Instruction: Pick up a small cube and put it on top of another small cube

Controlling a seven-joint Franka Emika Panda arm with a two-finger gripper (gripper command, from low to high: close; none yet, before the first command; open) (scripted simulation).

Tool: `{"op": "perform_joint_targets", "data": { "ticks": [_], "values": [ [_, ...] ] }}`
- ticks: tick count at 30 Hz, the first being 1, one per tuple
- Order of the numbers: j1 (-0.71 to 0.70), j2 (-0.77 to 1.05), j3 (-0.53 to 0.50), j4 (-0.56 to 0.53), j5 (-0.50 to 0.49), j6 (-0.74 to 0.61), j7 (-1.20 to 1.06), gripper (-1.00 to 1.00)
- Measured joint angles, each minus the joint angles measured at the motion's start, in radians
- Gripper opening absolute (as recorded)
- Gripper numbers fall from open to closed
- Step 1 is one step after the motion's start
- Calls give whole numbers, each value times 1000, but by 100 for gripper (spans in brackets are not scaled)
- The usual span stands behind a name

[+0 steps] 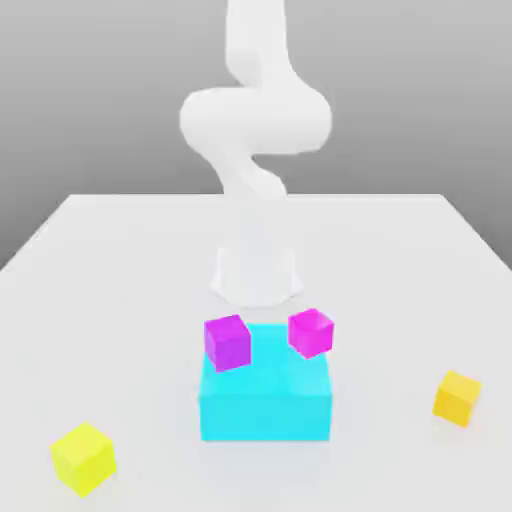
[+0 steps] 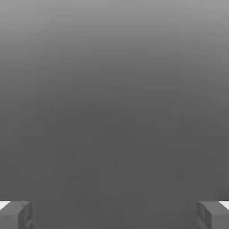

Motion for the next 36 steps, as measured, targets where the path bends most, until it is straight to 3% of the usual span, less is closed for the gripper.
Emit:
{"op": "perform_joint_targets", "data": {
  "ticks": [11, 21, 26, 30, 36],
  "values": [
    [-125, 294, 301, -82, -99, 127, 454, 0],
    [-183, 571, 526, -155, -259, 235, 912, 0],
    [-146, 717, 579, -189, -353, 286, 1151, 0],
    [-63, 823, 557, -219, -390, 331, 1314, 0],
    [18, 955, 574, -266, -380, 417, 1504, 0]
  ]
}}
